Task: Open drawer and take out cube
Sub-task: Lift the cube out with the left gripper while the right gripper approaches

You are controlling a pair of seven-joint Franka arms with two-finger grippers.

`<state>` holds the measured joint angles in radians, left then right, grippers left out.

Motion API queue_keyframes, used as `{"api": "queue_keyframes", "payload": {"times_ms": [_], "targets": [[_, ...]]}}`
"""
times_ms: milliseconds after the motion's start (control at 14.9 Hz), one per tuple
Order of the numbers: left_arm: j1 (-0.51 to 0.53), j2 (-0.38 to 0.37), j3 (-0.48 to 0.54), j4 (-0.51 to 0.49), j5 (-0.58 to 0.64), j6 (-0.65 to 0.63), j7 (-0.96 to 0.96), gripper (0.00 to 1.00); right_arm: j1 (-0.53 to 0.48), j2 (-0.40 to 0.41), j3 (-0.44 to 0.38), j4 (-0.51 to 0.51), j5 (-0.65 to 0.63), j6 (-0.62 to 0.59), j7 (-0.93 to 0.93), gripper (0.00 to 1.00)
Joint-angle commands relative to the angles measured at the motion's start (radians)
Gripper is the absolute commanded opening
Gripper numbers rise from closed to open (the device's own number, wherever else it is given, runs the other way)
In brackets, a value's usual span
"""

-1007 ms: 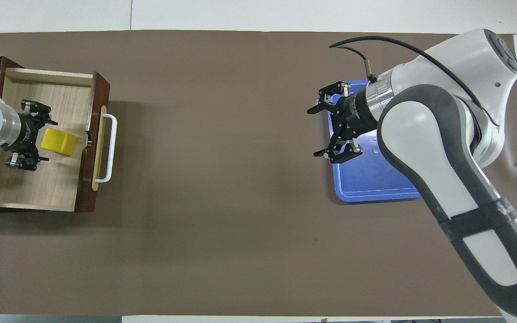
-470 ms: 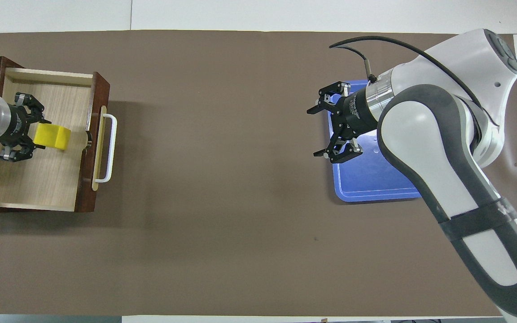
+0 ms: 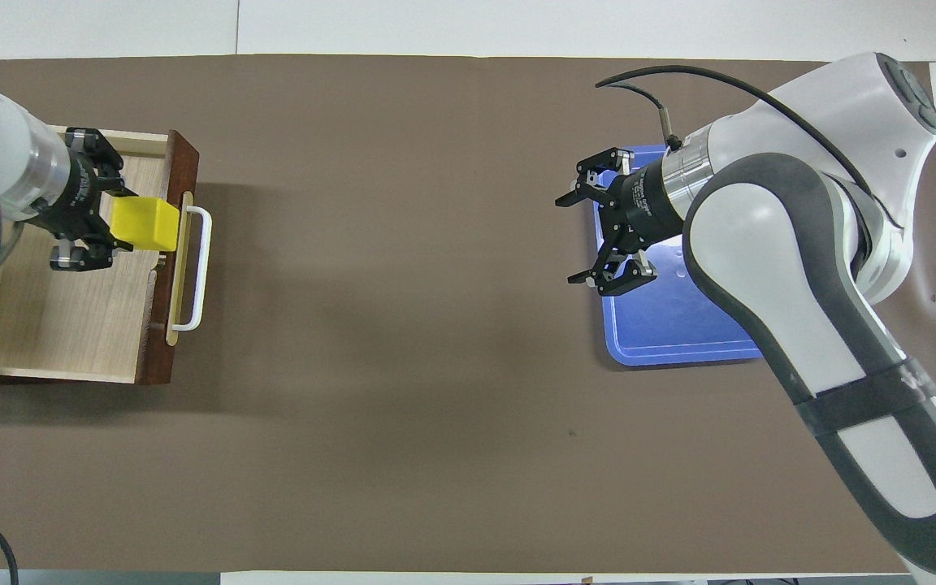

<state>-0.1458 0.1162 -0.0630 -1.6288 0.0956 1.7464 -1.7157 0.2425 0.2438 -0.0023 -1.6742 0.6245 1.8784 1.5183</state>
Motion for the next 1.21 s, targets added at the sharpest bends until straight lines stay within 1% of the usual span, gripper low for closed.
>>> {"api": "queue_keyframes", "payload": {"times_ms": [0, 134, 269, 403, 537, 604, 940, 1142], "targets": [[-0.087, 0.016, 0.009, 0.018, -0.013, -0.012, -0.242, 0.0, 0.001, -0.011, 0.004, -0.015, 0.001, 0.013, -0.029, 1.0], [-0.159, 0.011, 0.009, 0.01, -0.017, 0.004, -0.336, 0.0, 0.027, 0.0, 0.004, -0.003, 0.001, 0.015, -0.032, 1.0], [-0.202, 0.011, 0.009, 0.007, -0.078, 0.025, -0.41, 0.0, 0.041, 0.061, 0.005, 0.081, 0.003, 0.004, -0.027, 1.0], [-0.26, 0.005, 0.011, -0.014, -0.082, 0.047, -0.424, 0.0, 0.069, 0.127, 0.005, 0.169, 0.014, 0.002, 0.002, 1.0], [-0.297, 0.003, 0.009, -0.031, -0.082, 0.074, -0.426, 0.0, 0.095, 0.182, 0.005, 0.249, 0.015, 0.008, 0.042, 1.0], [-0.305, 0.011, 0.009, -0.028, -0.083, 0.079, -0.432, 0.0, 0.098, 0.195, 0.005, 0.269, 0.018, 0.008, 0.057, 1.0], [-0.314, 0.051, 0.012, -0.022, -0.093, 0.093, -0.527, 0.0, 0.138, 0.193, 0.007, 0.264, 0.02, 0.031, 0.082, 1.0], [-0.317, 0.057, 0.012, -0.023, -0.088, 0.107, -0.579, 0.0, 0.173, 0.192, 0.005, 0.258, 0.011, 0.031, 0.089, 1.0]]}}
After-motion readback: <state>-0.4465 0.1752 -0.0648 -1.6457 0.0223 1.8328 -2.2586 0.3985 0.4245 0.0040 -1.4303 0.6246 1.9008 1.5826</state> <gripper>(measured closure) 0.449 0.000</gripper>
